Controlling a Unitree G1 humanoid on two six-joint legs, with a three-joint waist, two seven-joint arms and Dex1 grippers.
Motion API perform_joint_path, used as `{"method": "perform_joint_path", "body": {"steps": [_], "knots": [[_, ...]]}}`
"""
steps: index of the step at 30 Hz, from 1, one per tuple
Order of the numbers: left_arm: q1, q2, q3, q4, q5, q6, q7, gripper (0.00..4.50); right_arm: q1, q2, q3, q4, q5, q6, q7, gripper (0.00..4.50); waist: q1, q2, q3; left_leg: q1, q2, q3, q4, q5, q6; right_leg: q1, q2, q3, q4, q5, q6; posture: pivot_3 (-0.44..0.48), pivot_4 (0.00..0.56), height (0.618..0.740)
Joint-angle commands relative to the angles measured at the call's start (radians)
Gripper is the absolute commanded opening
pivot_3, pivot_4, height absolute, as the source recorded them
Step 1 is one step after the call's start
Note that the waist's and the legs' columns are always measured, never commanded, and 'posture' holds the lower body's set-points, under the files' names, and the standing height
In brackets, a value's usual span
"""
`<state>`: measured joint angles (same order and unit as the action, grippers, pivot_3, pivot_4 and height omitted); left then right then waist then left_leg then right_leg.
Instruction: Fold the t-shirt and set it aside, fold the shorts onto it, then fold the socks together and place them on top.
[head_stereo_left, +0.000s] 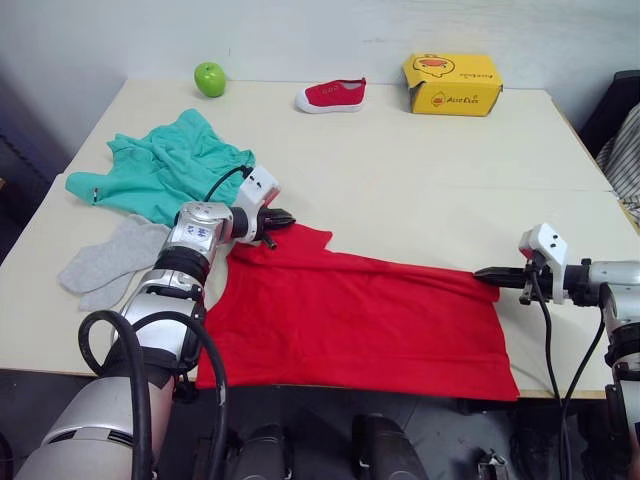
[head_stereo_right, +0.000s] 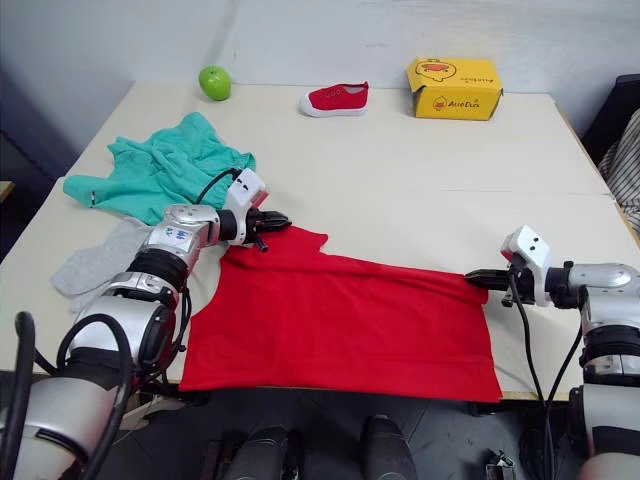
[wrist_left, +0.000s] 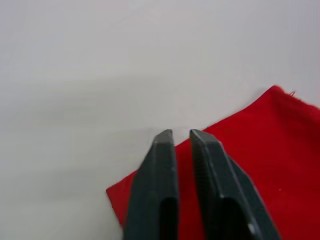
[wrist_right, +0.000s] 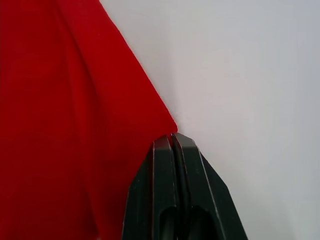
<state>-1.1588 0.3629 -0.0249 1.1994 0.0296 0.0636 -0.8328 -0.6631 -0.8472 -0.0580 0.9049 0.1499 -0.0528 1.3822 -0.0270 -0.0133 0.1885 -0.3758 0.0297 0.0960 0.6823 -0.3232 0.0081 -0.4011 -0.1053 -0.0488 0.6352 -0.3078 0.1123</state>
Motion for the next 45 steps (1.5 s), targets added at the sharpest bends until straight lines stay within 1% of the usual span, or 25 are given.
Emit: {"method": "perform_joint_path", "body": {"steps": [1,5,7,8,10,18,20,22,27,31,34,35,36,37,39,43,44,45], "knots": [[0.012,0.029,0.026,-0.023,-0.021,-0.04,-0.032,0.02,0.032,-0.014,-0.046,-0.071,0.043,-0.012,0.004,0.0,0.0,0.0,0.0,0.0,0.0,0.0,0.0,0.0,0.0,0.0,0.0,0.0,0.0,0.0,0.0,0.0,0.15,0.74],[0.023,0.054,0.045,-0.029,-0.029,-0.071,-0.058,0.02,0.064,-0.017,-0.062,-0.115,0.058,-0.001,-0.004,0.0,-0.002,0.0,0.0,0.0,0.0,0.0,0.0,0.0,0.0,0.0,0.0,0.0,0.0,0.0,0.0,0.0,0.15,0.74],[0.018,0.071,0.057,-0.022,-0.027,-0.069,-0.028,0.02,0.079,-0.02,-0.066,-0.133,0.064,0.004,-0.006,0.0,0.0,0.0,0.0,0.0,0.0,0.0,0.0,0.0,0.0,0.0,0.0,0.0,0.0,0.0,0.0,0.0,0.15,0.74],[0.014,0.083,0.051,-0.014,-0.01,-0.064,0.003,0.19,0.084,-0.02,-0.066,-0.14,0.065,0.006,-0.008,0.0,0.0,0.0,0.0,0.0,0.0,0.0,0.0,0.0,0.0,0.0,0.0,0.0,0.0,0.0,0.0,0.0,0.15,0.74],[0.009,0.1,0.029,-0.001,0.019,-0.045,0.016,0.59,0.092,-0.019,-0.066,-0.153,0.068,0.013,-0.011,0.0,0.0,0.0,0.0,0.0,0.0,-0.001,0.0,0.0,0.0,0.0,0.0,0.0,0.0,0.0,0.0,0.0,0.15,0.74],[-0.007,0.095,-0.009,0.029,0.062,0.044,0.042,3.17,0.111,-0.008,-0.063,-0.185,0.077,0.024,-0.025,0.0,0.002,0.0,0.0,0.0,0.0,-0.001,0.0,0.0,0.0,0.0,0.0,0.0,0.0,0.0,0.0,0.0,0.15,0.74],[-0.011,0.084,-0.005,0.033,0.062,0.045,0.05,3.92,0.112,-0.006,-0.062,-0.19,0.08,0.028,-0.028,0.0,0.002,0.0,0.0,0.0,0.0,0.0,0.0,0.0,0.0,0.0,0.0,0.0,0.0,0.0,0.0,0.0,0.15,0.74],[-0.01,0.072,-0.015,0.035,0.07,0.038,0.043,4.48,0.112,-0.004,-0.058,-0.193,0.08,0.03,-0.027,0.0,0.001,0.0,0.0,0.0,0.0,0.0,0.0,0.0,0.0,0.0,0.0,0.0,0.0,0.0,0.0,0.0,0.15,0.74],[-0.018,0.027,0.001,0.053,0.055,0.067,0.053,4.48,0.109,-0.003,-0.057,-0.196,0.08,0.035,-0.028,0.0,0.005,0.0,0.0,0.0,0.0,0.0,0.0,0.0,0.0,0.0,0.0,0.0,0.001,0.0,0.0,0.0,0.15,0.74],[-0.029,-0.007,-0.006,0.062,0.067,0.064,0.056,4.48,0.103,-0.004,-0.056,-0.198,0.079,0.04,-0.028,0.0,0.013,0.0,0.0,0.0,-0.001,0.0,0.0,0.0,0.0,0.0,-0.001,0.0,0.001,0.0,0.0,0.0,0.15,0.74],[-0.036,-0.02,-0.011,0.062,0.073,0.06,0.047,3.87,0.1,-0.005,-0.056,-0.2,0.079,0.042,-0.03,0.0,0.023,0.0,0.0,0.0,-0.001,0.0,0.0,0.0,0.0,0.0,-0.001,-0.001,0.001,0.0,0.0,0.0,0.15,0.74],[-0.037,-0.022,-0.013,0.063,0.076,0.065,0.043,3.55,0.1,-0.005,-0.057,-0.2,0.079,0.041,-0.03,0.0,0.024,0.0,0.0,0.0,-0.001,0.001,0.0,0.0,0.0,0.0,-0.001,-0.001,0.001,0.0,0.0,0.0,0.15,0.74],[-0.035,-0.022,-0.019,0.064,0.082,0.069,0.04,3.35,0.101,-0.005,-0.057,-0.201,0.08,0.041,-0.031,0.0,0.024,0.0,0.0,0.0,-0.001,0.001,0.0,0.0,0.0,0.0,-0.001,-0.001,0.001,0.0,0.0,0.0,0.15,0.74],[-0.034,-0.021,-0.023,0.064,0.086,0.072,0.037,2.93,0.102,-0.005,-0.058,-0.202,0.08,0.042,-0.032,0.0,0.024,0.0,0.0,0.0,-0.001,0.001,0.0,0.0,0.0,0.0,-0.001,-0.001,0.001,0.0,0.0,0.0,0.15,0.74],[-0.028,-0.018,-0.028,0.063,0.092,0.067,0.034,2.4,0.106,-0.005,-0.06,-0.205,0.082,0.042,-0.033,0.0,0.024,0.0,0.0,0.0,-0.001,0.002,0.0,0.0,0.0,0.0,0.0,-0.001,0.0,0.0,0.0,0.0,0.15,0.74],[-0.019,-0.013,-0.021,0.058,0.084,0.038,0.039,1.11,0.115,-0.006,-0.062,-0.209,0.085,0.041,-0.033,0.0,0.023,0.0,0.0,0.0,-0.001,0.002,0.0,0.0,0.0,0.0,0.0,-0.001,0.0,0.0,0.0,0.0,0.15,0.74],[-0.016,-0.012,-0.015,0.055,0.08,0.017,0.044,0.73,0.116,-0.006,-0.062,-0.211,0.086,0.041,-0.033,0.0,0.023,0.0,0.0,0.0,-0.001,0.002,0.0,0.0,0.0,0.0,0.0,-0.001,0.0,0.0,0.0,0.0,0.15,0.74],[-0.014,-0.009,-0.007,0.05,0.072,-0.007,0.047,0.45,0.121,-0.007,-0.064,-0.216,0.089,0.04,-0.032,0.0,0.023,0.0,0.0,0.0,-0.001,0.001,0.0,0.0,0.0,0.0,0.0,-0.001,0.0,0.0,0.0,0.0,0.15,0.74]]}}
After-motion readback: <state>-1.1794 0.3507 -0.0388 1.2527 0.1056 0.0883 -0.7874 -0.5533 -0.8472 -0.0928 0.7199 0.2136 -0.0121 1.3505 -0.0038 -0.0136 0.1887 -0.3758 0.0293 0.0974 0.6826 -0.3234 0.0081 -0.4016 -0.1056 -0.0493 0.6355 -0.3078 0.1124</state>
